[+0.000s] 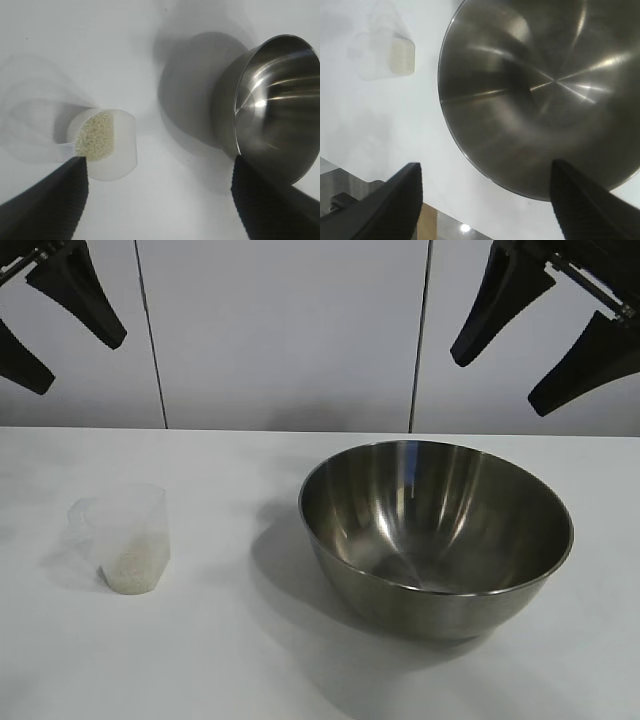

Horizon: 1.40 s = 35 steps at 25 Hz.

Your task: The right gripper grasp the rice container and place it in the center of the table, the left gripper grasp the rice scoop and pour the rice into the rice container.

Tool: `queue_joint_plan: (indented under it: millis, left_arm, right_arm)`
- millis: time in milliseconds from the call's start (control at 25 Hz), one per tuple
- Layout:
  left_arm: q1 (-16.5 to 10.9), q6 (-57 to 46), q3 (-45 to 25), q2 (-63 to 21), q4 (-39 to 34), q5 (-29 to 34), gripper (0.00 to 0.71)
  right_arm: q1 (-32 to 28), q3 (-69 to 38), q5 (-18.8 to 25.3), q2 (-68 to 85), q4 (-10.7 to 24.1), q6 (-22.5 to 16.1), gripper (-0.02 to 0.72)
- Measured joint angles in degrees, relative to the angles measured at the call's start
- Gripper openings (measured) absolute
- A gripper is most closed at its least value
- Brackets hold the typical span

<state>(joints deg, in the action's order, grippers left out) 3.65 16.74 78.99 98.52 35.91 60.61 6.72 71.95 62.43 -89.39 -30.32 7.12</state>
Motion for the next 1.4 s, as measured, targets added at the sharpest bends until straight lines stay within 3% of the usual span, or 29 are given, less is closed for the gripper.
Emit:
queue_joint_plan:
  millis: [240, 600, 800, 1120, 1400]
  left_arm:
    - [0.0, 0.0, 0.0, 0.0, 0.0, 0.0, 0.570]
    - [0.0, 0.0, 0.0, 0.0, 0.0, -0.3, 0.570]
    - [0.0, 0.0, 0.0, 0.0, 0.0, -0.3, 0.570]
    - [0.0, 0.0, 0.0, 0.0, 0.0, -0.3, 0.570]
    - [0.0, 0.0, 0.0, 0.0, 0.0, -0.3, 0.570]
  right_arm:
    - [0.0, 0.0, 0.0, 0.0, 1.3, 0.8, 0.495]
    - [0.0, 0.0, 1.7, 0.0, 11.0, 1.4, 0.495]
    - [-0.2, 0.0, 2.1, 0.0, 14.7, -1.2, 0.495]
    - [-7.6, 0.0, 1.4, -2.6, 16.2, -1.9, 0.495]
    - [-8.2, 0.0, -6.5, -12.3, 14.8, 0.5, 0.495]
